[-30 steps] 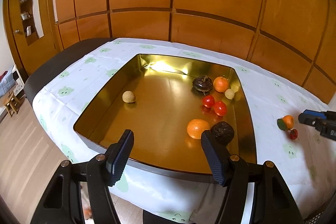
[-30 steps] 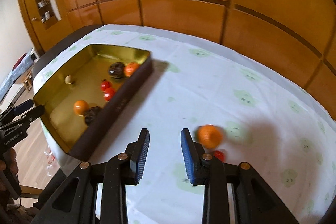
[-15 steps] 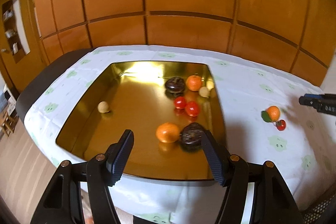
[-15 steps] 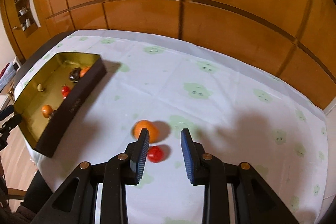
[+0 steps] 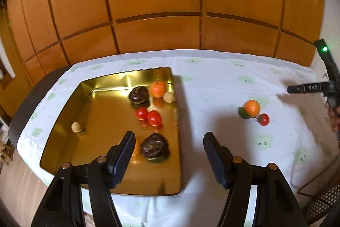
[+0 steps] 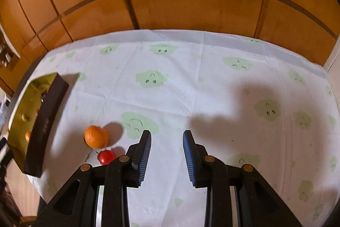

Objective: Organize fruits
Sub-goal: 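Move the right tool out of the tray toward the red tomato on the cloth, then grasp the leafy mandarin with the left tool while the right tool approaches the tomato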

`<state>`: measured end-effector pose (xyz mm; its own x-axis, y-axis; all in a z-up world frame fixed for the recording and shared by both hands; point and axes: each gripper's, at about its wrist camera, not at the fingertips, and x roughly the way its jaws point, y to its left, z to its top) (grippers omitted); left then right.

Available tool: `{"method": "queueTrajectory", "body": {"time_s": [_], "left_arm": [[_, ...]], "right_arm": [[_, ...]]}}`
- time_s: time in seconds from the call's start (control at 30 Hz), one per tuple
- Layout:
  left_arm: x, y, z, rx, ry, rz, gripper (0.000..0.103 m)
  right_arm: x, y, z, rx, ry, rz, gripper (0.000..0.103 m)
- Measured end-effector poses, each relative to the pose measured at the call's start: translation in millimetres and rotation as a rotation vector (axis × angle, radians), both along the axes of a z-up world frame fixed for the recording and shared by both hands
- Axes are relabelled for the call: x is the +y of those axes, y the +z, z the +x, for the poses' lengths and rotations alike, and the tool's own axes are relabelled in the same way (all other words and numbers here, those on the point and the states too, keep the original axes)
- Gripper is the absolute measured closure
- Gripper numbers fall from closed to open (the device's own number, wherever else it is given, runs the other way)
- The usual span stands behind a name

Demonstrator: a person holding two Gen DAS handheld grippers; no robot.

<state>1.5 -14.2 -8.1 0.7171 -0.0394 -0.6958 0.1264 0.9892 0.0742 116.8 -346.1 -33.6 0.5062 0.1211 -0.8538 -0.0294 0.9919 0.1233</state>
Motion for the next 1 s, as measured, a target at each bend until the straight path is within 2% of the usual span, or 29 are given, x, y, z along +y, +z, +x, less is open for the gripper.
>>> {"method": "queueTrajectory", "body": {"time_s": [0.17,0.3,0.4,0.5,0.7,0.83,1.0], "left_arm": [[-21.6,-2.7,8.7,0.027,-0.052,-0.006,0.036],[-35.8,-7.9,19.6,0.077,-0.092,-0.044,0.036],[-47.4,-12.4,27.7,0.108,-0.125,-0.062,0.04],[-62.0,-17.7,38.0,0.148,-0.171,-0.078,0.046],[-89.2,-32.4,69.4,0.253,-0.228,-0.153,0.046],[-103.2,-38.3,88.2,0.298,-0.23,-0.246,0.037],[-125.6,-49.5,108.8,0.318,-0.227,-0.279,0.024]], "right_arm": [[1.0,0.6,-1.8,0.005,-0.006,0.005,0.073],[1.3,-0.8,-1.1,0.017,-0.007,0.004,0.073],[0.7,-3.1,0.2,0.029,-0.011,0.005,0.072],[2.0,-3.4,-0.3,0.031,-0.005,0.004,0.072],[1.8,-2.1,-2.3,0.028,0.0,0.018,0.071],[-0.3,-2.2,-0.7,0.032,-0.006,0.027,0.071],[0.3,-3.3,1.5,0.039,-0.004,0.029,0.071]]}}
